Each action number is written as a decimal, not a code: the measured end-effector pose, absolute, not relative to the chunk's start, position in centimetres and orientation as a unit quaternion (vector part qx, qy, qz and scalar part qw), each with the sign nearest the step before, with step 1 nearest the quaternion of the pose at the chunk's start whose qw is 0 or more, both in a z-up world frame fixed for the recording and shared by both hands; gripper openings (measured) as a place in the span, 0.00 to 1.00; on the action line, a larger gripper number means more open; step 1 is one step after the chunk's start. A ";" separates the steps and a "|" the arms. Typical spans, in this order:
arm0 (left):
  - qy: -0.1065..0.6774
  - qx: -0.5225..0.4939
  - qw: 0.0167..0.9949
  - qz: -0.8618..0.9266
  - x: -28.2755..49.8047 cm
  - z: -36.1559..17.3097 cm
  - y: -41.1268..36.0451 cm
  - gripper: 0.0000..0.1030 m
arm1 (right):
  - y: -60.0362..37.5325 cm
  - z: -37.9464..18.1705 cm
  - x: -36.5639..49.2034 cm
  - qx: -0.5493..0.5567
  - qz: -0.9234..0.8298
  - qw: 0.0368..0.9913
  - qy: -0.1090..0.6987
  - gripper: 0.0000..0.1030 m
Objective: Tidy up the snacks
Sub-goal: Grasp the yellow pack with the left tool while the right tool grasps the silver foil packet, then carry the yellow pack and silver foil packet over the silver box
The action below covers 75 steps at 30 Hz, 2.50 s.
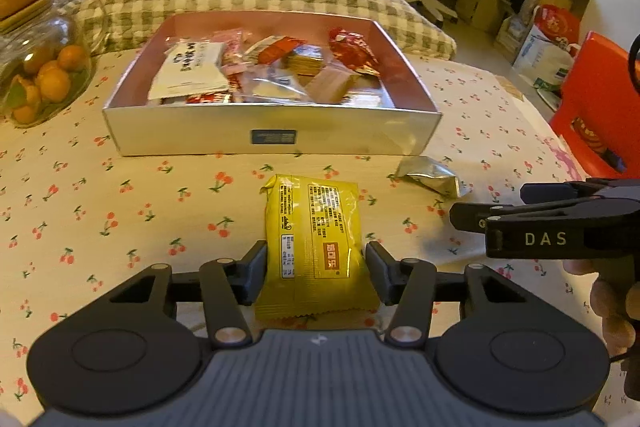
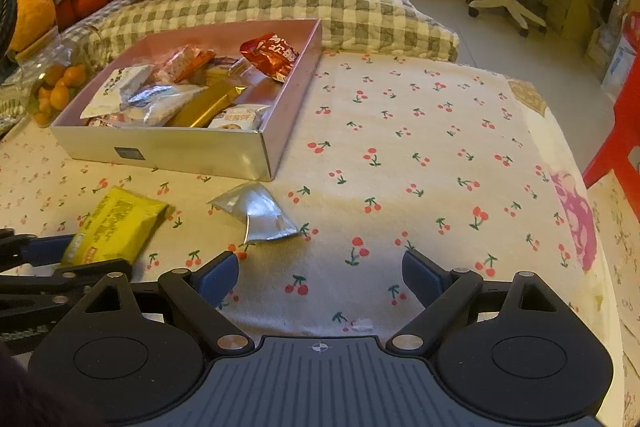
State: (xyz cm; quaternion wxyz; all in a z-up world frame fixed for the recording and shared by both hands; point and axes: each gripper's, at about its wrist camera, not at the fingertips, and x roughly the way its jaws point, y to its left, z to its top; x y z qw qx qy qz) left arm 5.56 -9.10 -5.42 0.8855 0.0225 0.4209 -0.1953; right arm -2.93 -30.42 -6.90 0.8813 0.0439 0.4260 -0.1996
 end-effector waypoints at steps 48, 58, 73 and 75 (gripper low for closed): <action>0.443 0.011 0.881 -0.166 6.7 -4.9 -3.3 0.47 | -25.6 -7.1 2.0 0.057 -0.162 0.877 0.448 0.23; 0.438 -0.007 0.882 -0.171 6.8 -3.6 -2.5 0.47 | -25.8 -5.6 1.2 0.144 -0.154 0.865 0.456 0.23; 0.429 -0.061 0.886 -0.166 7.4 -1.6 -1.8 0.47 | -29.0 -1.3 0.8 0.240 -0.165 0.885 0.363 0.23; 0.430 -0.066 0.885 -0.165 7.4 -1.5 -1.9 0.47 | -29.9 -1.3 1.0 0.257 -0.169 0.889 0.339 0.23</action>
